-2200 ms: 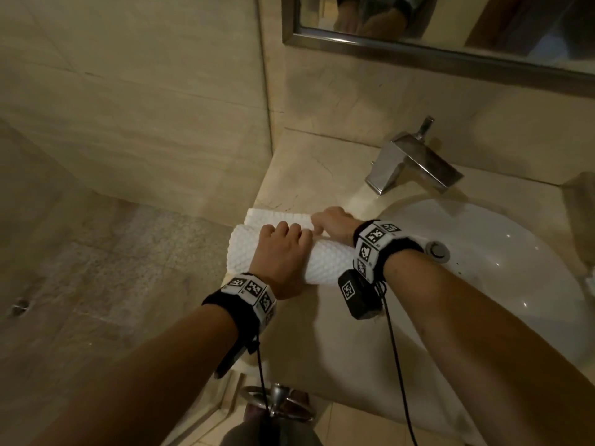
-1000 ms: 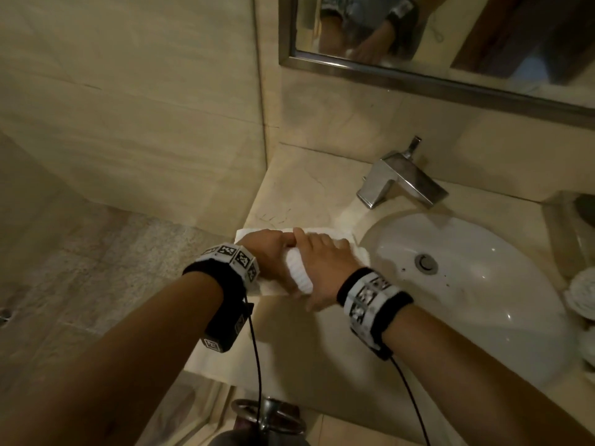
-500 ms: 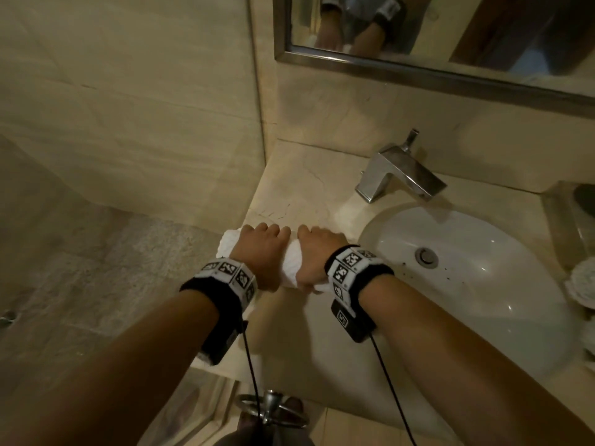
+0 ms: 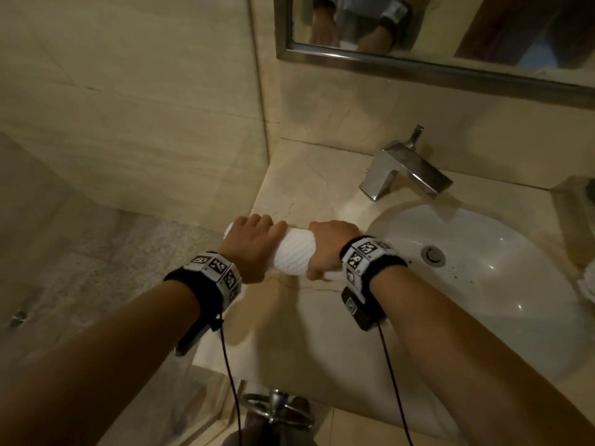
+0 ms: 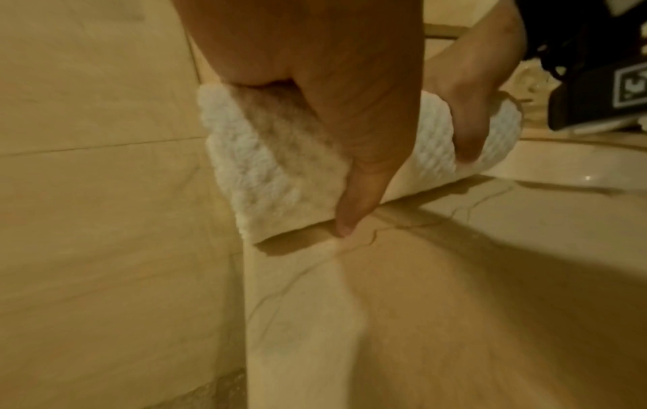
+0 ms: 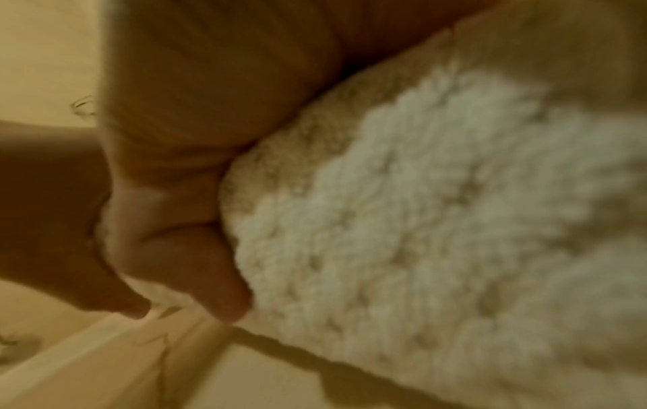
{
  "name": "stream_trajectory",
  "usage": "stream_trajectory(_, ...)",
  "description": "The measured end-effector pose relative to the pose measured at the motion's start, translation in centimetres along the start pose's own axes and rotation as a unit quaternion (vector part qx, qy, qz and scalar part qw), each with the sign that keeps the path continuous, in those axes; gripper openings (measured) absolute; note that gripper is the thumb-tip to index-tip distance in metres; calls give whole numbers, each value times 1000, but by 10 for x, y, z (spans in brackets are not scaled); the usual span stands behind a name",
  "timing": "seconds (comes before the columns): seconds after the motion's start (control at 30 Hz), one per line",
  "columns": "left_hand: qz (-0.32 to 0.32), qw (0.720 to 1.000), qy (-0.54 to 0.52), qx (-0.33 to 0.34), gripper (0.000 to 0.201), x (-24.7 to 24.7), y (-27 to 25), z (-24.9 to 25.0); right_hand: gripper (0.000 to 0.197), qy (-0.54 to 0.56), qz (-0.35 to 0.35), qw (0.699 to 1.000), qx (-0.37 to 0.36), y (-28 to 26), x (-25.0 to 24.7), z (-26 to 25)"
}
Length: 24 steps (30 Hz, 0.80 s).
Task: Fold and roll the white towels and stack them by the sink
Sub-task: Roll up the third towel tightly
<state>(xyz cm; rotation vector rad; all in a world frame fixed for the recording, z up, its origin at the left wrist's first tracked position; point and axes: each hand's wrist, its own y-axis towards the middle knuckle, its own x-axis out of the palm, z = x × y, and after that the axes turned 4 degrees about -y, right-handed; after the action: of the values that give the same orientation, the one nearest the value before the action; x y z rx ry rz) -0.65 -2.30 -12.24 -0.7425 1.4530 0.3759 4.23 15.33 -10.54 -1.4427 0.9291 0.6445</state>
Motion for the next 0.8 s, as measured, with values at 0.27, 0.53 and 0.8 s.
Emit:
stream_trajectory(0.27,-51,997,-40,-37,79,-13,26,-4,80,65,109,992,-3,-2,11,8)
stream_trajectory(0.53,-79,994,-57,-44,82,-14,34,-7,98,58,169,984,-21,-22,37,23)
stream_trajectory(0.8,16,993,-101,-61,84,-2,-1,-23,92,46,60,997,21,-9,13,21)
